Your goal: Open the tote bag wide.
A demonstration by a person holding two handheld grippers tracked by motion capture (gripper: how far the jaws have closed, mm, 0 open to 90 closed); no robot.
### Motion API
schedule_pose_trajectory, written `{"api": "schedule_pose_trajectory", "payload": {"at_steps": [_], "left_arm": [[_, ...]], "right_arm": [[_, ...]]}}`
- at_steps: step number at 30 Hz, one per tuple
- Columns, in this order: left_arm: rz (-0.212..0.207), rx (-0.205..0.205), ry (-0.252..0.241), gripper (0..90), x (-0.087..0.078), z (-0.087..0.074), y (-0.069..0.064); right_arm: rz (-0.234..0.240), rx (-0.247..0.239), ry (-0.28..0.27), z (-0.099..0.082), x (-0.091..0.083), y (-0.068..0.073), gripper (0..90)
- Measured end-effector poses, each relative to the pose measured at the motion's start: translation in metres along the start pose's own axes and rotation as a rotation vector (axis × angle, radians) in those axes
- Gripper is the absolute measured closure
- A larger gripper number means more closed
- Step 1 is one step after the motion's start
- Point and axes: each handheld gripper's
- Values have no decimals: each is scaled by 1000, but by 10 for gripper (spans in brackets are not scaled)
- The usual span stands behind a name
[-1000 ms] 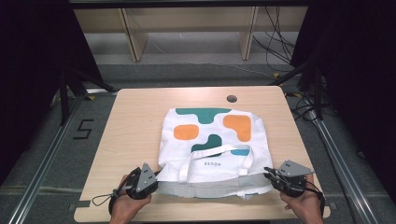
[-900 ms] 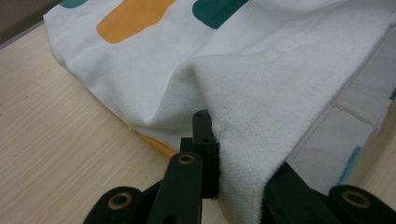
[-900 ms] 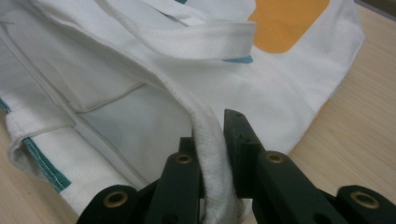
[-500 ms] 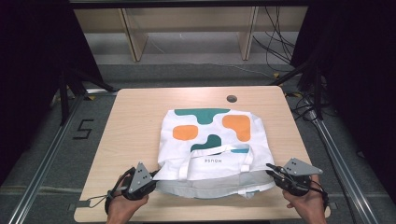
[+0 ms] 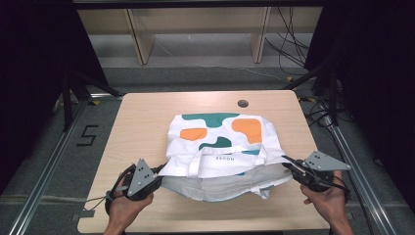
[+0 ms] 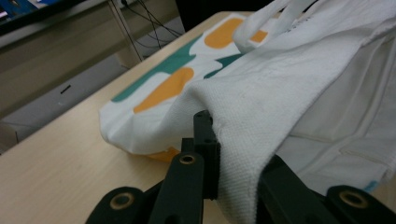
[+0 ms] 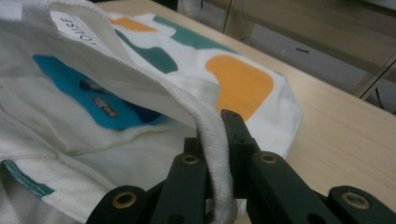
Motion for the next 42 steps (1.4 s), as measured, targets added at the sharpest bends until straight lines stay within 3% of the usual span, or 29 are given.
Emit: {"api": "schedule_pose_trajectory", "payload": {"at_steps": [2,5,8,9,13,19,26,27,31,33,37,40,42], "left_arm": [[6,19,-30,865,-4,12,2],[7,47,-77,866,-11,28,4],[8,20,-117,867,-17,41,10],[8,15,-128,867,-19,44,11],[22,27,-164,867,-28,59,14],[40,50,-216,868,-40,86,22],[-33,-13,-307,868,-55,117,28],[-29,15,-302,868,-58,124,27],[-39,-10,-285,868,-49,127,33],[-34,-34,-256,867,-37,124,40],[-34,-105,-275,866,-18,116,53],[-30,-105,-247,864,-7,111,59],[-33,-123,-224,863,-2,105,64]], "right_arm": [[-7,9,-51,14,-5,-8,877],[-14,27,-66,24,-11,-11,879],[-23,6,-133,39,-17,-19,879],[-15,32,-132,44,-20,-19,880],[-21,-22,-164,64,-26,-28,881],[-19,-45,-190,97,-38,-37,882],[-3,-68,-226,122,-58,-43,882],[-1,-66,-234,124,-61,-44,882],[4,-47,-244,131,-67,-51,881],[-10,-45,-238,132,-60,-56,882],[-15,-23,-220,128,-43,-64,882],[-44,-37,-193,126,-33,-66,882],[-34,-30,-169,123,-26,-67,882]]}}
Point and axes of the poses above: each handheld gripper's, and its own axes: x roughly forward along the jaws, z roughly out of its top, y roughly to its left, and after that the axes turned 7 degrees about -x, right-handed
